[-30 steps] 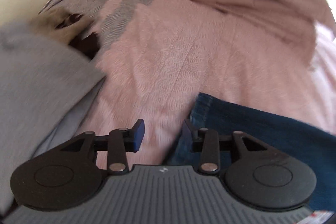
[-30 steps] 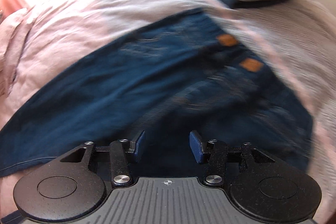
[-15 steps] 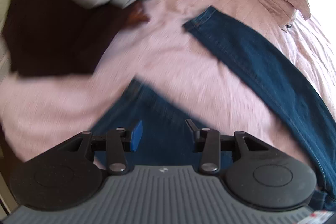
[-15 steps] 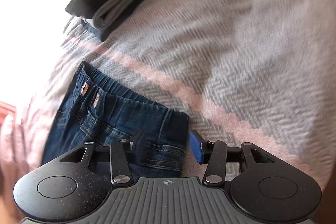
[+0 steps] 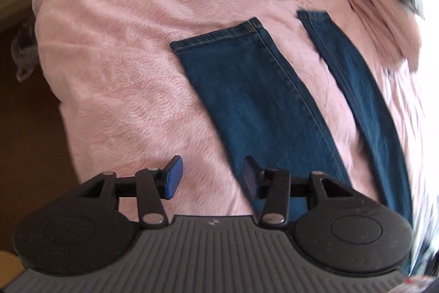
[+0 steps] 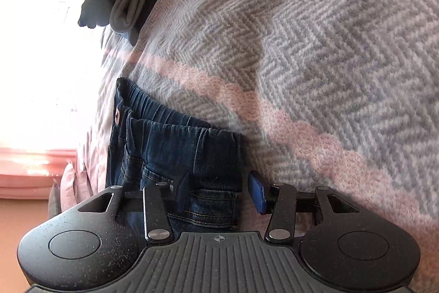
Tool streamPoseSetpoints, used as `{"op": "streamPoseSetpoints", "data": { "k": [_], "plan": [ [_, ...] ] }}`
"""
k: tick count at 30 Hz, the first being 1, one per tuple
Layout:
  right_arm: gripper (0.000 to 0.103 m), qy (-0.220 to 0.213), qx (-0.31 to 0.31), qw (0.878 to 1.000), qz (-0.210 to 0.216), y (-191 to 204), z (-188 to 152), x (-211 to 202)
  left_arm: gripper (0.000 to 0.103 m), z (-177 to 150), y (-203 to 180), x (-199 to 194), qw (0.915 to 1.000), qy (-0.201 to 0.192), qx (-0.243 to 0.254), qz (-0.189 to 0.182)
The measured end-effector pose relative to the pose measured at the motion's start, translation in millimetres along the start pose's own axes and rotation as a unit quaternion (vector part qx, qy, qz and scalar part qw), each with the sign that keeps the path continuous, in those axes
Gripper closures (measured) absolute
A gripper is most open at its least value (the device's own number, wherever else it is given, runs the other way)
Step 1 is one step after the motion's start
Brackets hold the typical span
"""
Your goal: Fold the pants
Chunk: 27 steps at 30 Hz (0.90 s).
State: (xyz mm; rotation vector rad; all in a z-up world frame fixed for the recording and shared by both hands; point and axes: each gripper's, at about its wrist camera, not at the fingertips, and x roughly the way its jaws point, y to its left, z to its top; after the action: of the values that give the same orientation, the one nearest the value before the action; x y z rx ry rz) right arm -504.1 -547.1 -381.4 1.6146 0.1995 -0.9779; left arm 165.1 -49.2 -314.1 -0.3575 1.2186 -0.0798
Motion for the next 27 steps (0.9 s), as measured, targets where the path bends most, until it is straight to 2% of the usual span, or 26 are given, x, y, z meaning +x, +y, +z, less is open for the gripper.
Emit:
{"op": "streamPoseSetpoints", "data": {
  "k": [1,2,4,5,6,7,8,10,12,14,16,17,19,22,23,24,26,27],
  "plan": [
    [0.059,-0.002,-0.002,1.0,0.001,-0.6,-1.2,-0.1,0.057,1.1,0.4,7.8,0.9999,-0.006,-0.008,-0.01],
    [0.059,-0.006,-0.002,1.0,0.003,-1.1,-2.2,-0.4,0.049,2.7,-0.2,14.9,0.9997,-0.011,-0.014,-0.018],
    [0.06,-0.015,0.007,1.0,0.006,-3.2,-5.5,-0.6,0.047,6.9,-2.6,29.3,0.9995,-0.013,-0.019,-0.022],
    [0.06,-0.018,0.014,1.0,0.008,-3.5,-6.8,-2.0,0.05,9.4,-4.9,36.3,0.9996,-0.013,-0.018,-0.014],
    [0.062,-0.016,0.024,1.0,0.012,-3.1,-7.1,-3.6,0.058,11.0,-7.5,39.9,0.9998,-0.017,-0.012,-0.008],
    [0.077,-0.017,0.027,0.999,0.007,-0.2,-7.2,-6.0,0.09,13.0,-11.3,40.3,0.9997,-0.025,0.003,-0.004],
    [0.086,-0.026,0.019,0.999,0.006,5.2,-7.8,-11.1,0.102,16.2,-14.7,37.9,0.9993,-0.032,0.017,-0.009],
    [0.096,-0.036,0.0,0.999,0.014,21.1,-10.4,-24.9,0.102,23.7,-20.5,22.5,0.998,-0.046,0.035,-0.023],
    [0.098,-0.044,-0.028,0.998,0.035,39.9,-14.9,-46.7,0.102,28.2,-28.0,-7.0,0.9936,-0.077,0.068,-0.047],
    [0.098,-0.042,-0.029,0.997,0.052,50.8,-20.3,-66.8,0.101,34.0,-32.3,-48.6,0.985,-0.121,0.104,-0.066],
    [0.098,-0.033,-0.05,0.997,0.049,55.6,-29.8,-79.6,0.1,40.4,-26.0,-79.8,0.9765,-0.154,0.135,-0.069],
    [0.098,-0.027,-0.055,0.997,0.041,53.0,-35.2,-81.5,0.1,43.6,-19.2,-85.2,0.9753,-0.158,0.141,-0.063],
    [0.098,-0.018,-0.051,0.999,0.01,35.5,-47.3,-80.4,0.099,43.3,-9.6,-73.0,0.9748,-0.149,0.165,-0.024],
    [0.098,-0.021,-0.038,0.998,-0.047,8.3,-57.1,-66.8,0.098,26.7,2.6,-23.0,0.971,-0.094,0.213,0.056],
    [0.098,-0.025,-0.036,0.996,-0.075,3.8,-57.7,-65.5,0.094,18.3,7.2,-6.1,0.9687,-0.072,0.222,0.085],
    [0.099,-0.029,-0.035,0.991,-0.126,1.0,-55.5,-65.1,0.09,8.8,13.6,4.6,0.9659,-0.061,0.227,0.109],
    [0.099,-0.016,-0.057,0.983,-0.175,0.1,-46.9,-67.9,0.066,-5.2,21.4,10.1,0.96,-0.074,0.224,0.151],
    [0.098,-0.015,-0.084,0.978,-0.192,6.8,-44.4,-73.8,0.061,-7.2,22.8,7.2,0.9591,-0.084,0.216,0.162]
  ]
}}
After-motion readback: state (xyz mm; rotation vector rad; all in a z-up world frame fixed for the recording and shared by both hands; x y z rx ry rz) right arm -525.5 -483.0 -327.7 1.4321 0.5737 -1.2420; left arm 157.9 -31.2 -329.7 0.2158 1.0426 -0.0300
